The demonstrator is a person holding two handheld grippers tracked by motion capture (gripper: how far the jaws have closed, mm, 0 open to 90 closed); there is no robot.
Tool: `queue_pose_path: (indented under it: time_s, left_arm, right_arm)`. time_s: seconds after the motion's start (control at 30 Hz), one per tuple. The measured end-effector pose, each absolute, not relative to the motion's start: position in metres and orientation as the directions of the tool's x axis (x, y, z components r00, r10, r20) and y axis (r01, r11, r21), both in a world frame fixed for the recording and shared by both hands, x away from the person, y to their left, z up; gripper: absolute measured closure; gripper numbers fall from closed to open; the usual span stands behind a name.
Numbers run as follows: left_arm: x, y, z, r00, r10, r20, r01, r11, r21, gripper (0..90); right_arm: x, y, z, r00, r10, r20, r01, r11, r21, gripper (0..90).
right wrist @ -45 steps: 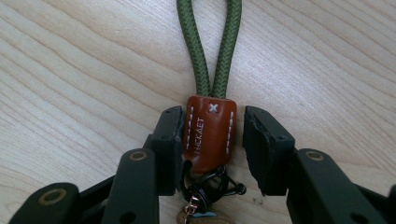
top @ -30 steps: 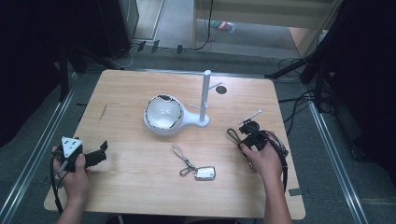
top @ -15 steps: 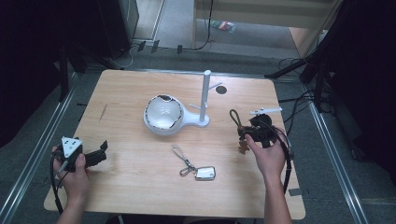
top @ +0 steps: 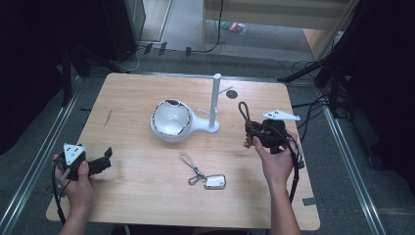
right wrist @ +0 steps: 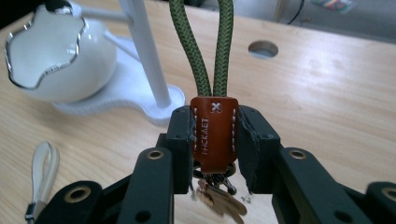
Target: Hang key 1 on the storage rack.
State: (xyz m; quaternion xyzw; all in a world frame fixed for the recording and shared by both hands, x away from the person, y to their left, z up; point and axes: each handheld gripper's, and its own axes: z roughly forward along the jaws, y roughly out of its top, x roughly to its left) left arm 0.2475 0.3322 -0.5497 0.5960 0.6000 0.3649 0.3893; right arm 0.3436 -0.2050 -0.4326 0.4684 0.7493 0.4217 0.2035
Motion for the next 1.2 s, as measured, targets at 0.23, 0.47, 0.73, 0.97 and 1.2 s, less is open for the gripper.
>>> queue_pose_path:
  time_s: [0.23,0.47,0.73,0.97,1.2]
  left_arm:
    - [0.248,0.333,-0.549,0.011,0.999,-0.042,0.434,0.033,0.900,0.0]
    - [0.248,0.332,-0.549,0.012,0.999,-0.034,0.434,0.026,0.901,0.0]
    - [0.249,0.333,-0.550,0.010,0.999,-0.042,0.431,0.034,0.902,0.0]
    - [0.249,0.333,-0.550,0.011,0.999,-0.043,0.433,0.034,0.901,0.0]
    - [0.249,0.334,-0.550,0.016,0.998,-0.053,0.432,0.041,0.901,0.0]
  right_arm:
    - [0.341,-0.208,-0.425,-0.487,0.864,0.128,0.461,0.130,0.878,68.8]
    - [0.350,-0.204,-0.417,-0.486,0.853,0.191,0.454,0.060,0.889,68.8]
    - [0.363,-0.194,-0.412,-0.502,0.839,0.209,0.453,0.049,0.890,68.8]
    - [0.374,-0.187,-0.410,-0.503,0.830,0.241,0.463,0.023,0.886,68.7]
    - [0.382,-0.181,-0.413,-0.494,0.831,0.257,0.482,0.015,0.876,68.7]
